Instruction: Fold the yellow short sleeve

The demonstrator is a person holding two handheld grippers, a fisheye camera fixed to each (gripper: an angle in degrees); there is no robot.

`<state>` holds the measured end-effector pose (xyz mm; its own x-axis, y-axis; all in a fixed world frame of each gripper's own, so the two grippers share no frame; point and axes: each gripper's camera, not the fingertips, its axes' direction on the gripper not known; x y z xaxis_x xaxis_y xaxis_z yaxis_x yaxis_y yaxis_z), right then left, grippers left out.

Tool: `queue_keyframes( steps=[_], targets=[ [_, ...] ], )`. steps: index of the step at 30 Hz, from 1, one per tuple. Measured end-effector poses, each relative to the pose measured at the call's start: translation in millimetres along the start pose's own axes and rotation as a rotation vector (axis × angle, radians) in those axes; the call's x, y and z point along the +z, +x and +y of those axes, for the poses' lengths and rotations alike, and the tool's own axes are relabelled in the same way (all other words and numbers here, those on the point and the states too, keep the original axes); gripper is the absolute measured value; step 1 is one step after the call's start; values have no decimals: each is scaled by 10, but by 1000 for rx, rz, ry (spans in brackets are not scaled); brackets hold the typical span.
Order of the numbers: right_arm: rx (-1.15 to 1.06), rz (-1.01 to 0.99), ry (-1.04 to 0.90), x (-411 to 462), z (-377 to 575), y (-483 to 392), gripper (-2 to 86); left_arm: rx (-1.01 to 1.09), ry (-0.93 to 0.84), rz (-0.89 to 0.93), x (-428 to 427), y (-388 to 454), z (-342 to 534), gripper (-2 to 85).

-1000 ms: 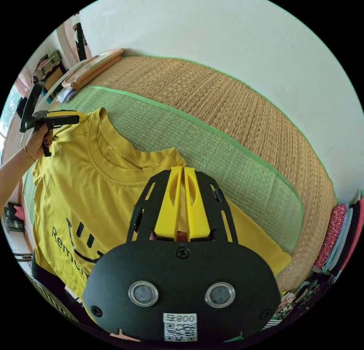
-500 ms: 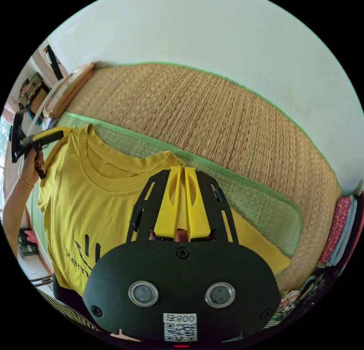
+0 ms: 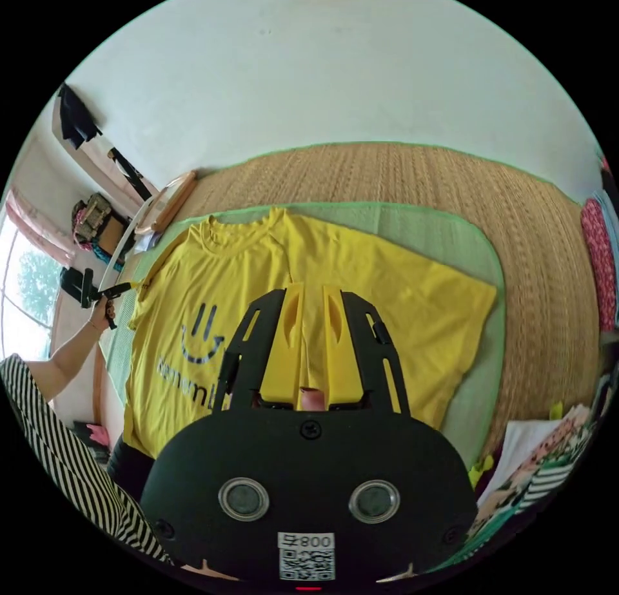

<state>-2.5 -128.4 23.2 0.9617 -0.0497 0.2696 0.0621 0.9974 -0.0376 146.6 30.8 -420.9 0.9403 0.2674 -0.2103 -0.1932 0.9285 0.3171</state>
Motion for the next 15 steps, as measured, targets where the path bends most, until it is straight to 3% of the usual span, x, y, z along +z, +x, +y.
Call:
queue_keyframes(
  steps=[4, 7, 9, 15],
  targets=[
    [61, -14, -25, -1, 389, 131, 45, 127, 36, 8, -12, 299, 127, 88],
    [88, -24, -36, 64, 550, 178, 41, 230, -84, -63, 189, 503, 157, 78],
    [96, -37, -37, 107, 625, 179, 39, 267, -123, -202, 256, 586, 177, 41],
    [91, -45, -39, 140, 785, 182, 42, 176, 45, -387, -62, 419, -178, 13]
  ],
)
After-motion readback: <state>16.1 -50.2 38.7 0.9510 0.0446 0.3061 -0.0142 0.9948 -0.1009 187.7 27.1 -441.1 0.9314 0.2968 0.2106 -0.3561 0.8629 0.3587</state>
